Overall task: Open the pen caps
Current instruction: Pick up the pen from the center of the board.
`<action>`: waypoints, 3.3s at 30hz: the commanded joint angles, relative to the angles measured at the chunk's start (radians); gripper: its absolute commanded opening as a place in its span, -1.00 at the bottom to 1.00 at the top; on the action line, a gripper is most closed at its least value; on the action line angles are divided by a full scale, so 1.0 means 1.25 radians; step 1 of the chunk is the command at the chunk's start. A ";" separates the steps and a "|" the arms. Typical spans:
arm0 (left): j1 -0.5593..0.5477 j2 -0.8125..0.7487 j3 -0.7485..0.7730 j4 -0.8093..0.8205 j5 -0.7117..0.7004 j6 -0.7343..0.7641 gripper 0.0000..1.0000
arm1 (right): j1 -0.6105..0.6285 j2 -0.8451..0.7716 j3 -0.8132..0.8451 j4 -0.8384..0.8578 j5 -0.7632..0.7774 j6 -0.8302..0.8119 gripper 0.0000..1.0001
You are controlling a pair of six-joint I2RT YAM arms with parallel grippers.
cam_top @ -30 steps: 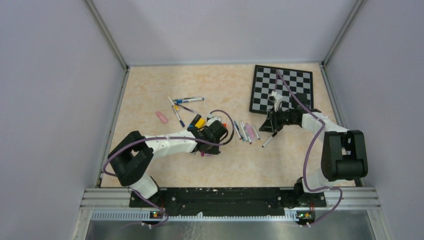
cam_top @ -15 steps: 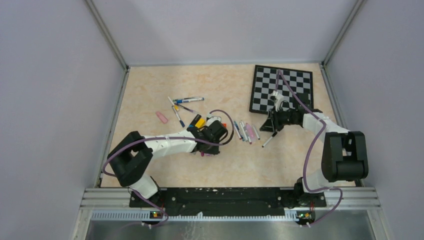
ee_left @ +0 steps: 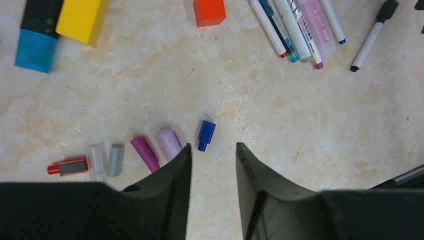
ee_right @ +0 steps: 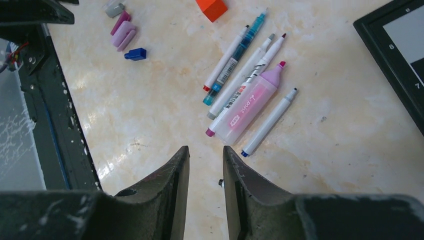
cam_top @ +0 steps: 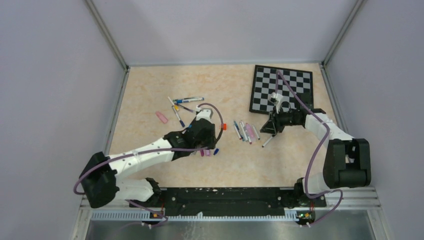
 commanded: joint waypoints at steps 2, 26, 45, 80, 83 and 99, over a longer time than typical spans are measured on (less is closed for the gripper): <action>-0.001 -0.138 -0.070 0.088 -0.079 0.030 0.00 | -0.010 -0.057 0.041 -0.060 -0.073 -0.130 -0.36; 0.014 -0.429 -0.282 0.233 -0.084 0.053 0.97 | -0.008 -0.129 -0.009 -0.061 0.211 0.047 -0.28; 0.016 -0.419 -0.290 0.246 -0.089 0.040 0.97 | 0.036 -0.136 -0.202 0.225 0.536 0.596 -0.30; 0.018 -0.445 -0.305 0.230 -0.099 0.022 0.97 | 0.157 -0.037 -0.082 0.094 0.792 0.425 -0.61; 0.018 -0.447 -0.303 0.227 -0.100 0.021 0.98 | 0.157 -0.011 -0.057 0.075 0.792 0.390 -0.60; 0.018 -0.449 -0.299 0.225 -0.103 0.020 0.98 | 0.137 -0.010 -0.055 0.047 0.731 0.262 -0.45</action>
